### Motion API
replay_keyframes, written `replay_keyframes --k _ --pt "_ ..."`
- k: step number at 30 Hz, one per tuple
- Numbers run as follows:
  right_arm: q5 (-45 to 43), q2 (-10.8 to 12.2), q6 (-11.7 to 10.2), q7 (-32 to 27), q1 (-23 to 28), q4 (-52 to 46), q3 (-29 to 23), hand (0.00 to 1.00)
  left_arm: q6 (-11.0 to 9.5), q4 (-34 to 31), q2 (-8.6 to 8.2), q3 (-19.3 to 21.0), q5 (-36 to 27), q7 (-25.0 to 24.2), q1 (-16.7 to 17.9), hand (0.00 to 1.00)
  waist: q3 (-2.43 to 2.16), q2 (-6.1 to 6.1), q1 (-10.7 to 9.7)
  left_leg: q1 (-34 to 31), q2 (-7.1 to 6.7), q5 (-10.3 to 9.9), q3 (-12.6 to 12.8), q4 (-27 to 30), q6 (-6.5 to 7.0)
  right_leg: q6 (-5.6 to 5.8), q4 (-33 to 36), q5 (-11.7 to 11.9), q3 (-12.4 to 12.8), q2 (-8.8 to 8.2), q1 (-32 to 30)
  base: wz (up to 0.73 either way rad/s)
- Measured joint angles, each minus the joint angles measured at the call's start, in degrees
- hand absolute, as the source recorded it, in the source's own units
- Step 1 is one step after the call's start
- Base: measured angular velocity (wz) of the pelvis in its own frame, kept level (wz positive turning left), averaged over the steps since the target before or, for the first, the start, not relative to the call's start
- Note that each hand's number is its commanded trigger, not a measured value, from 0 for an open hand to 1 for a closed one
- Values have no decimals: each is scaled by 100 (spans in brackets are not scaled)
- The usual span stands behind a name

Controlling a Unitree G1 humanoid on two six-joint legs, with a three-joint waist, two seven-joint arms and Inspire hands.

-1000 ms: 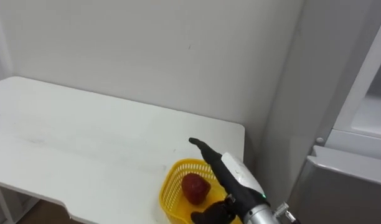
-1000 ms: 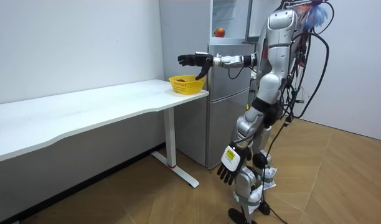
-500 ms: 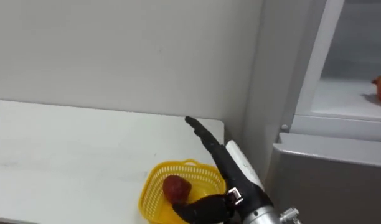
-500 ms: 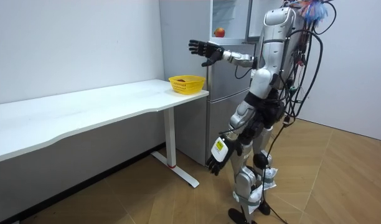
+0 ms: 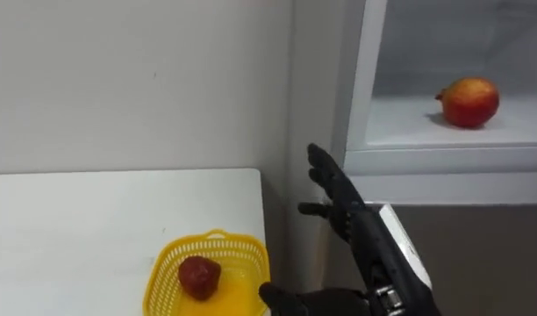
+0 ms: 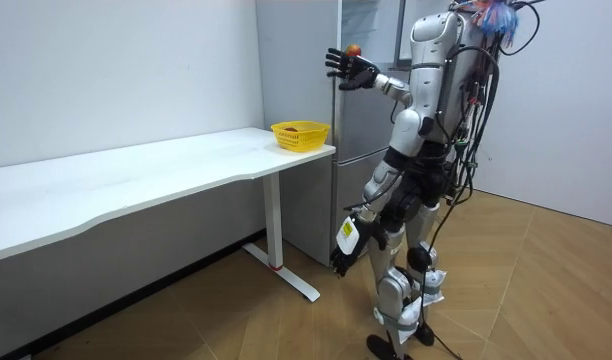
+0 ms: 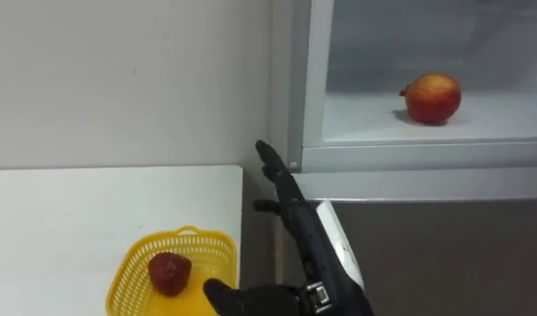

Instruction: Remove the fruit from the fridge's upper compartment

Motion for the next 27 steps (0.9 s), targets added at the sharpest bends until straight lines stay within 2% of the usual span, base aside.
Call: replay_keyframes --k 6,10,12,19,22,25,27 --pt "-196 24 -276 -665 31 -33 -692 0 -83 146 -20 1 -2 87 123 0 19 -34 -98 25 19 0 130 19 -3 -2 48 -9 143 29 -32 -9" --pt "-241 55 -432 -1024 34 -98 -941 0 -95 170 -19 -3 -5 87 158 0 39 -63 -197 25 23 2 132 30 -5 -2 36 -11 164 41 -32 0" --pt "-350 73 -544 -1275 93 -100 -990 0 -133 165 -19 29 -4 95 146 0 34 -97 -223 25 31 0 124 23 -7 -6 -40 -6 181 59 -15 0" --pt "-514 41 -555 -1733 192 -92 -1166 0 -161 157 -2 67 0 66 179 0 28 -112 -250 86 33 -1 153 -5 -10 -11 -40 8 165 77 21 -1" --pt "-536 -78 -554 -1834 206 -62 -1356 0 -156 107 2 101 -5 41 204 0 39 -141 -282 167 28 -2 137 -58 -11 -2 -58 -13 158 69 85 0" --pt "-536 -95 -534 -2057 137 -2 -1670 0 -156 56 14 160 -4 -92 233 0 32 -213 -321 171 25 -2 120 -72 -12 -7 -57 -40 120 50 95 2" --pt "-516 -277 -534 -2200 60 53 -1858 0 -155 23 57 180 -9 -176 233 0 33 -295 -319 174 26 -1 111 -73 -14 -14 -41 -55 117 50 93 0"
